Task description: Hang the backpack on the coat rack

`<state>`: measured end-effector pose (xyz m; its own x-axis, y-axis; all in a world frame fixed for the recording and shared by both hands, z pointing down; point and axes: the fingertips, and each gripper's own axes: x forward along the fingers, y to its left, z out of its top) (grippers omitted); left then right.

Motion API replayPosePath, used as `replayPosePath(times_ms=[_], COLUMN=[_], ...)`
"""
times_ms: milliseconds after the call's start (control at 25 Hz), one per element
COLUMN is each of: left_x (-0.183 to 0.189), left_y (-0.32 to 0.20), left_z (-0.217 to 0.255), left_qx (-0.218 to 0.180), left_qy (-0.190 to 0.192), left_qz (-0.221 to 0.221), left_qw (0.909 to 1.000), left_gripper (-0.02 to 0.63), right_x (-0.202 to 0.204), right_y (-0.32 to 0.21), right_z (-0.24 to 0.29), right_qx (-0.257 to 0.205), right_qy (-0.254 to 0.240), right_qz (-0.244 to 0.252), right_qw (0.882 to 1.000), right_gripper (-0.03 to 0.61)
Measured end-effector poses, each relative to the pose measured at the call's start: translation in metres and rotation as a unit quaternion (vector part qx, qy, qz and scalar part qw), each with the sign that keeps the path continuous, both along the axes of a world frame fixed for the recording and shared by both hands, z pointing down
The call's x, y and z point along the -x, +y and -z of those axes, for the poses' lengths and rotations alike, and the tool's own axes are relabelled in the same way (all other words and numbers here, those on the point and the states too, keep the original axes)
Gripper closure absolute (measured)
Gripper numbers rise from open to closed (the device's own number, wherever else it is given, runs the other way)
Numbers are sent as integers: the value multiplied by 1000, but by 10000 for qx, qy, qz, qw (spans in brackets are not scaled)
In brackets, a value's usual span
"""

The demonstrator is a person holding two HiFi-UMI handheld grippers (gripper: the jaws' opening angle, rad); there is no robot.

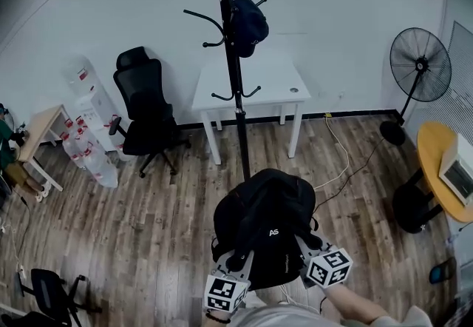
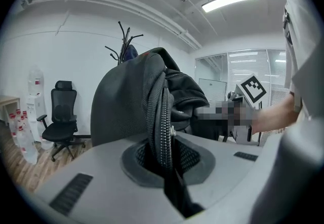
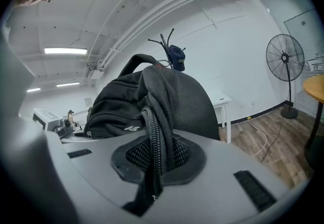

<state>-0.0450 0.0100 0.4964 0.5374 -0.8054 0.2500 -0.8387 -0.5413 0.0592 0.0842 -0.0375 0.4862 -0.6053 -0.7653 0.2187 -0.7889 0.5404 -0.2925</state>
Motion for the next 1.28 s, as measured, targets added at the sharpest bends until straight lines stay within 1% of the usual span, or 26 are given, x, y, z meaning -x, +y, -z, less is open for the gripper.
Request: replayPosePath(times_ms=[160,320,640,840,1040,1280], left_x=[18,34,58,60,61,55], left_y=[-30,-58,-109,-141,-177,-229], left_z=[-5,-2,-1,-5,-19,-34], left_qx=[48,-22,-24,55,289,499], left_qy=[-28,-79,-73,-45,-3,-56], left_qz=[-176,-276,-231,-189,-75,27], left_qw=[9998,9996,9997,9998,9996,9987], left_gripper=[591,591,591,591,591,591], right_x=[18,32,55,57,59,55], right_y=[-26,-52,-98,-133,-172,-228], right_z=[-5,-5,-3,-7,-19,-35], right_qx=[120,52,-74,-64,43,214], right_qy=[-38,34,179,262,321,415], right_qz=[-136,-336,-478,-475,-368,-183], right_qw=[9998,9994,9987,9985,9988,9987], right_gripper=[548,548,549,549,549,549])
